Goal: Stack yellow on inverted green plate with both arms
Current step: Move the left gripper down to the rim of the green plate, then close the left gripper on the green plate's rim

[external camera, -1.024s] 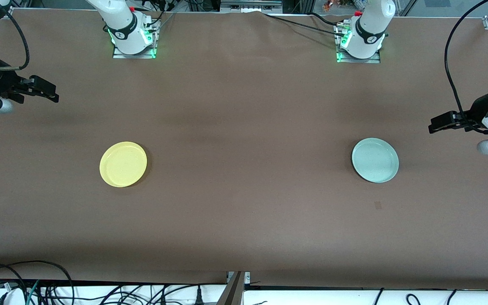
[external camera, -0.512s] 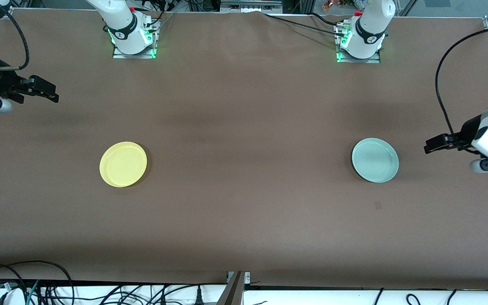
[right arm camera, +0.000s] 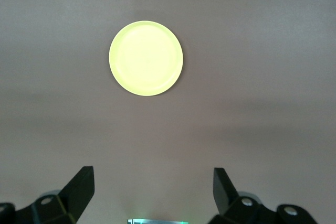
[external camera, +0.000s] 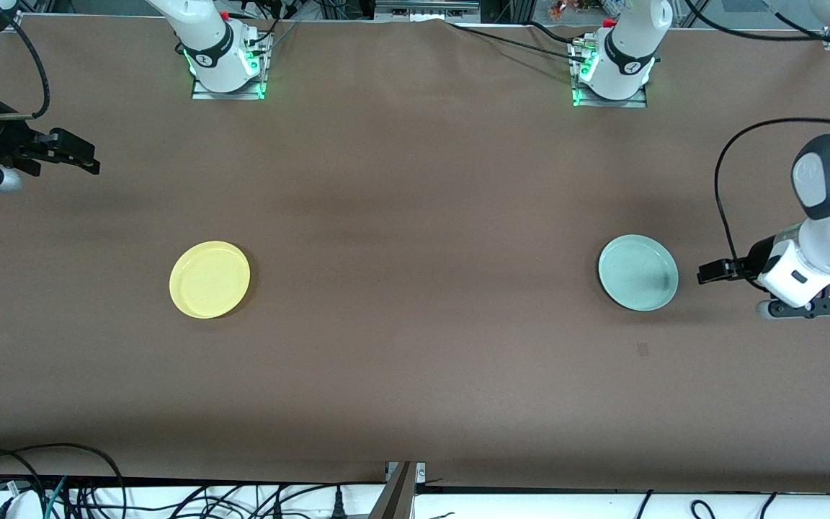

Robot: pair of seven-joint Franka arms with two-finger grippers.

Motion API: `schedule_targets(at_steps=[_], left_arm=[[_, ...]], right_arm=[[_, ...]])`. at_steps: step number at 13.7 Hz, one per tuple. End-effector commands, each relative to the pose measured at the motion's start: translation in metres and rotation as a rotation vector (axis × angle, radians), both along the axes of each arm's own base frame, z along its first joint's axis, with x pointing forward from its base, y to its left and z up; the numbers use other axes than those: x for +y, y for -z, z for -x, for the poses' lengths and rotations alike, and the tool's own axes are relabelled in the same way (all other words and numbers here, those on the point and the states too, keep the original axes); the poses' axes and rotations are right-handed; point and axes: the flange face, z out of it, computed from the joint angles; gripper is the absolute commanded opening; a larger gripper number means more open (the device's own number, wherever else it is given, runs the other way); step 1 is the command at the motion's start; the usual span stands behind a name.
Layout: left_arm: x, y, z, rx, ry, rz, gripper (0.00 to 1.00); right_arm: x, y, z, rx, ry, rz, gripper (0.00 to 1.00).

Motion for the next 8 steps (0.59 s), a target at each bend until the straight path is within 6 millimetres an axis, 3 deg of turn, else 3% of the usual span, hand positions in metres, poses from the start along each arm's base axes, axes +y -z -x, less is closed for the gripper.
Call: schedule_targets(at_steps=[1, 6, 8], left_arm=[[0.021, 0.045, 0.002, -0.013, 0.032, 0.061, 1.0], [0.034, 0.111, 0.01, 0.027, 0.058, 0.183, 1.0], [0.036, 0.122, 0.016, 0.011, 0.097, 0.184, 1.0]], right_arm=[[-0.001, -0.005, -0.002, 0.004, 0.012, -0.014, 1.0], [-0.001, -0.004, -0.002, 0.005, 0.012, -0.014, 1.0], [0.0, -0.004, -0.002, 0.005, 0.011, -0.014, 1.0]])
